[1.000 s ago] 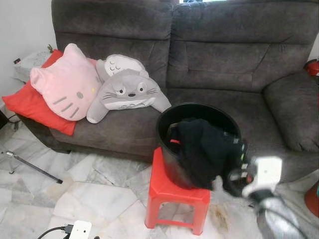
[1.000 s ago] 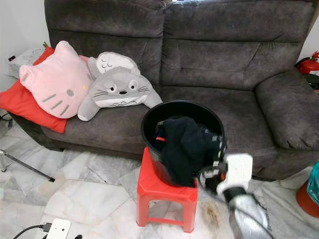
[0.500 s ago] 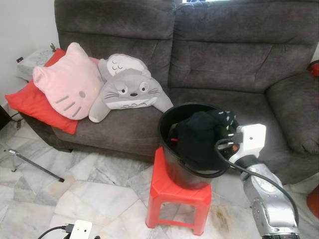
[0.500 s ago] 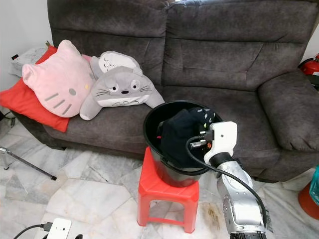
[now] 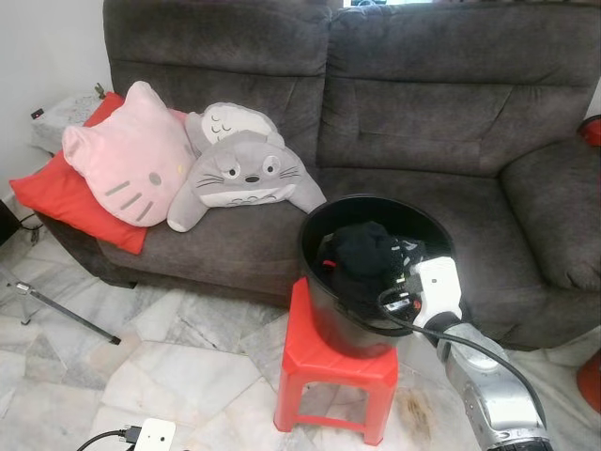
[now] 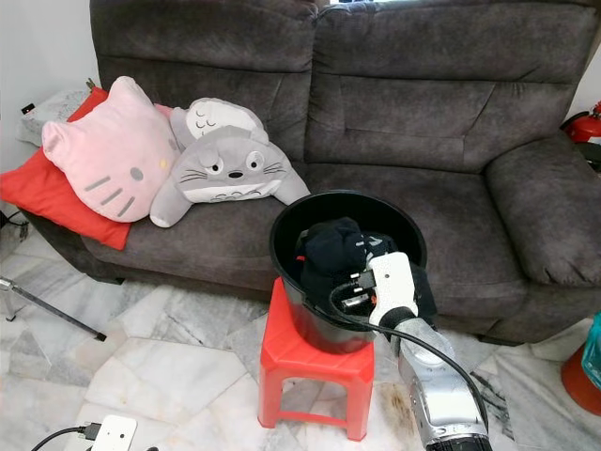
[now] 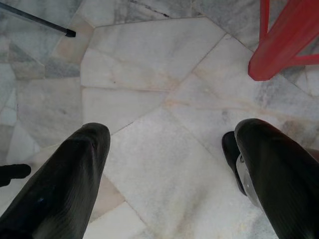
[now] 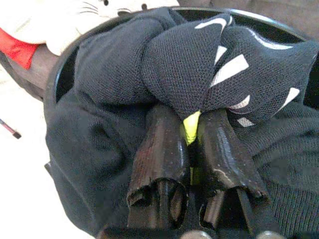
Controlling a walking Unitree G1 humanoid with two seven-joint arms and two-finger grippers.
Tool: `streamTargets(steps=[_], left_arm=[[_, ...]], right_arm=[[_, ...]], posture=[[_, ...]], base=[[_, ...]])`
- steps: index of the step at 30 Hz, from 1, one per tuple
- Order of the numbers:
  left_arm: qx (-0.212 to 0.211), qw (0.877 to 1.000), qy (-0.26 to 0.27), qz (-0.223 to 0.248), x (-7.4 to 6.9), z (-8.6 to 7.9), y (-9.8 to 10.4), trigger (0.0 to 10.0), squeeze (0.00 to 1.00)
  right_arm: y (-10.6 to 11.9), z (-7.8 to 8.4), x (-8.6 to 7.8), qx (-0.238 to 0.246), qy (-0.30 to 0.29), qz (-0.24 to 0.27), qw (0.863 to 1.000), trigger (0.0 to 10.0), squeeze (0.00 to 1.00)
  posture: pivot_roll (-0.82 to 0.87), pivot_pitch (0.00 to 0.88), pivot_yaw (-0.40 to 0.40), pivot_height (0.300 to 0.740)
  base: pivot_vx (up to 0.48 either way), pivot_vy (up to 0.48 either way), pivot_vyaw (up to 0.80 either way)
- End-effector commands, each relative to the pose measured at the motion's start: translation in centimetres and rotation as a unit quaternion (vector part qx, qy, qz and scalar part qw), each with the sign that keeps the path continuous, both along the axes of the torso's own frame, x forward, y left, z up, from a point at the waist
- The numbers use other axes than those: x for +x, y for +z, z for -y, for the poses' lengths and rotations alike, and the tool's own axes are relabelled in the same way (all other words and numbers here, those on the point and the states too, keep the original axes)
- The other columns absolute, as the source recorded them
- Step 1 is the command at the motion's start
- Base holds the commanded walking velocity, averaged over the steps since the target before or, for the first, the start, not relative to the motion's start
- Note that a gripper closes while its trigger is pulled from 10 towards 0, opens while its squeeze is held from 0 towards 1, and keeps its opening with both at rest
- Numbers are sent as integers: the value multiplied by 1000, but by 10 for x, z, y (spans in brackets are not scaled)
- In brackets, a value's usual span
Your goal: Hang hanger
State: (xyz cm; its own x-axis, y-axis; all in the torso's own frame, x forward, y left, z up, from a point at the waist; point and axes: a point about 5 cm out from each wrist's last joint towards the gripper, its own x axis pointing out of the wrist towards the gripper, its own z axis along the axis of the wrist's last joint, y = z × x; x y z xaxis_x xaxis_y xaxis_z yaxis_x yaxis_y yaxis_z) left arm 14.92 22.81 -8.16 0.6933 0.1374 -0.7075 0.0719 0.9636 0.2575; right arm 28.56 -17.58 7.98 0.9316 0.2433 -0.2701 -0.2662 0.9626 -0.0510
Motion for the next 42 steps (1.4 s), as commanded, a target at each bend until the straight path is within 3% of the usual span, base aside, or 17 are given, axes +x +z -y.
streamTargets(steps=[1, 2, 12, 16, 20, 30, 36, 39, 41, 42], left_arm=[[1, 1000, -4, -14, -5, 0, -3, 10000, 0], [1, 1000, -4, -15, -6, 0, -3, 10000, 0], [3, 1000, -3, -18, -7, -2, -3, 10000, 0], [4, 1000, -4, -17, -6, -2, -3, 10000, 0], [4, 1000, -5, -17, -5, -2, -2, 10000, 0], [4, 1000, -5, -23, -7, -2, -4, 10000, 0], [6, 1000, -4, -26, -9, -3, -4, 10000, 0], [7, 1000, -4, -27, -9, -3, -4, 10000, 0], [8, 1000, -5, -27, -9, -3, -4, 10000, 0], [8, 1000, -5, -27, -9, -3, -4, 10000, 0]], right_arm=[[-1, 4, 1, -1, -11, -8, 1000, 10000, 0], [0, 5, 1, 3, -15, -8, 1000, 10000, 1000], [11, 11, 2, 13, -39, 23, 999, 10000, 1000], [31, 11, 2, 32, -48, 74, 996, 10000, 1000], [38, 10, 2, 38, -44, 89, 994, 10000, 1000], [40, 3, -4, 37, -29, 93, 995, 10000, 1000], [52, 18, -24, 14, -93, 153, 984, 10000, 1000], [50, 25, -39, -33, -120, 162, 979, 10000, 1000], [36, 43, -61, -90, -181, 139, 970, 10000, 1000], [36, 43, -61, -90, -181, 139, 970, 10000, 1000]], posture=[[-145, 0, 29, 740], [-145, 0, 29, 740], [-147, 0, 33, 740], [-151, 0, 36, 740], [-153, 0, 36, 740], [-153, 0, 36, 740], [-163, 0, 33, 740], [-163, 0, 33, 740], [-172, 0, 33, 740], [-172, 0, 33, 740]], base=[[0, 0, 0], [0, 0, 0], [0, 0, 0], [0, 0, 0], [0, 0, 0], [0, 0, 0], [0, 0, 0], [0, 0, 0], [0, 0, 0], [0, 0, 0]])
